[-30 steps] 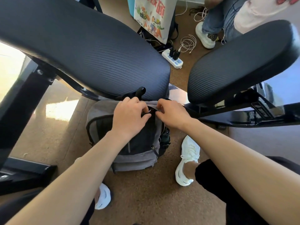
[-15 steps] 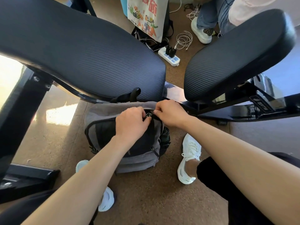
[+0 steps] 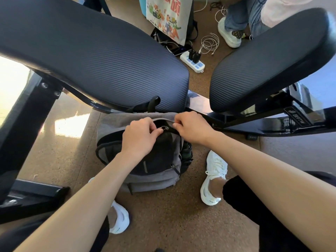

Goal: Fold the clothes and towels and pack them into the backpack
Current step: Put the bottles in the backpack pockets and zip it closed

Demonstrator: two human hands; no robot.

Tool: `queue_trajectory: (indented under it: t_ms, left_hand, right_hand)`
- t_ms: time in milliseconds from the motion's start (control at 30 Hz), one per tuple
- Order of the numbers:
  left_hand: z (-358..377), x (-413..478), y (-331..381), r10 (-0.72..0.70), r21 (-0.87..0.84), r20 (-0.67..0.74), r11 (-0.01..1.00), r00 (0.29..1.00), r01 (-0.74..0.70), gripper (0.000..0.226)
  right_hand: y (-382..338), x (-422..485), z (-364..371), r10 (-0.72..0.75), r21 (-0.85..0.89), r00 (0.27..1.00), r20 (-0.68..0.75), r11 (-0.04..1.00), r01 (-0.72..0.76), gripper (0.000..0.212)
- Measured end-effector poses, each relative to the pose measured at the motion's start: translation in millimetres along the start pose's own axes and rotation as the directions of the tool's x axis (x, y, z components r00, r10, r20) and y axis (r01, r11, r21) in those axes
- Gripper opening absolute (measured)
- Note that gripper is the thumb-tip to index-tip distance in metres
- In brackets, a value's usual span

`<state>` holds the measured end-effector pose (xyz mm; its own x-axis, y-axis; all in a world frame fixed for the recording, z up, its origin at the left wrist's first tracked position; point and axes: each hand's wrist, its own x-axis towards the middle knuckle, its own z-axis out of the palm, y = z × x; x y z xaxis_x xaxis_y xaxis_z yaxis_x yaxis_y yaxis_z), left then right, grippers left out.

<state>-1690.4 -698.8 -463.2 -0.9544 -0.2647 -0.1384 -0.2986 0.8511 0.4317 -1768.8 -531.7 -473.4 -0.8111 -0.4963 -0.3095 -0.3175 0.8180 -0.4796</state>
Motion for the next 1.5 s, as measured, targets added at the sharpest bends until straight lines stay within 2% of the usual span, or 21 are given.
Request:
queue_trajectory:
  t_ms: [200,367,500,600,667,733,833,900,1033,1167,1300,1333,1400,1500]
  left_hand:
    - [-25.8,-0.5,-15.3,-0.016,0.054,-0.161,0.998,0.987,0.024,0.023]
    - [-50.2,-1.2,-45.6,-0.138,0.014,-0.256,0.989,0.957,0.146,0.02]
    - [-51.7,-10.3,-64.3,-0.197,-0.141,-0.197,0.975,0.96,0.171,0.017]
    - [-51.3,-17.1,-71.5,-0.189,-0.239,-0.162,0.96,0.969,0.147,0.016]
    - [-52.6,-21.4,-73.3,-0.172,-0.281,-0.156,0.952,0.973,0.123,0.017]
    - [-54.5,-25.4,-75.1,-0.159,-0.302,-0.149,0.947,0.976,0.108,0.02]
    - [-58.3,-29.7,-82.3,-0.159,-0.286,-0.152,0.952,0.976,0.111,0.02]
    - [-62.2,-29.0,-91.9,-0.186,-0.239,-0.153,0.96,0.971,0.147,0.018]
    - [-67.0,-27.3,-123.7,-0.306,-0.227,-0.103,0.934,0.946,0.277,0.022]
    - [-59.6,-34.9,-156.2,-0.442,-0.321,-0.012,0.851,0.897,0.415,0.026]
    - [-42.0,-47.1,-168.6,-0.566,-0.535,0.11,0.659,0.817,0.529,0.029]
    - [-38.4,-49.2,-169.7,-0.579,-0.59,0.142,0.602,0.803,0.538,0.027]
    - [-34.8,-50.9,-170.7,-0.572,-0.666,0.188,0.523,0.798,0.532,0.023]
    - [-38.5,-50.7,-169.0,-0.546,-0.725,0.214,0.467,0.81,0.506,0.018]
  right_hand:
    - [4.2,1.2,0.1,-0.005,-0.026,1.0,-0.027,1.0,0.004,0.021]
    - [14.2,2.1,-5.2,0.048,-0.072,0.997,-0.054,0.996,-0.051,0.018]
    - [-1.8,8.3,-8.4,0.019,-0.083,0.999,-0.049,0.996,-0.023,0.007]
    - [-35.3,15.1,-7.1,-0.161,0.061,0.985,-0.067,0.984,0.165,0.028]
    - [-64.6,19.5,2.2,-0.284,0.055,0.957,-0.05,0.956,0.287,0.042]
    - [-88.3,24.9,16.3,-0.329,-0.003,0.944,-0.016,0.944,0.329,0.049]
    - [-105.1,33.9,31.5,-0.317,-0.086,0.948,0.005,0.945,0.316,0.028]
    - [-104.6,38.4,33.6,-0.284,-0.07,0.959,0.0,0.956,0.284,0.014]
    - [-96.7,43.0,29.6,-0.24,-0.053,0.971,-0.005,0.969,0.24,0.014]
    - [-98.7,48.1,27.6,-0.213,-0.067,0.977,0.028,0.974,0.215,0.015]
    - [-107.7,50.2,30.1,-0.189,-0.188,0.98,0.058,0.962,0.197,0.015]
    - [-112.8,49.2,31.0,-0.213,-0.228,0.975,0.064,0.948,0.222,0.016]
    - [-127.3,45.7,36.0,-0.322,-0.276,0.944,0.072,0.903,0.329,0.033]
    - [-152.0,38.0,55.9,-0.454,-0.299,0.885,0.105,0.834,0.464,0.055]
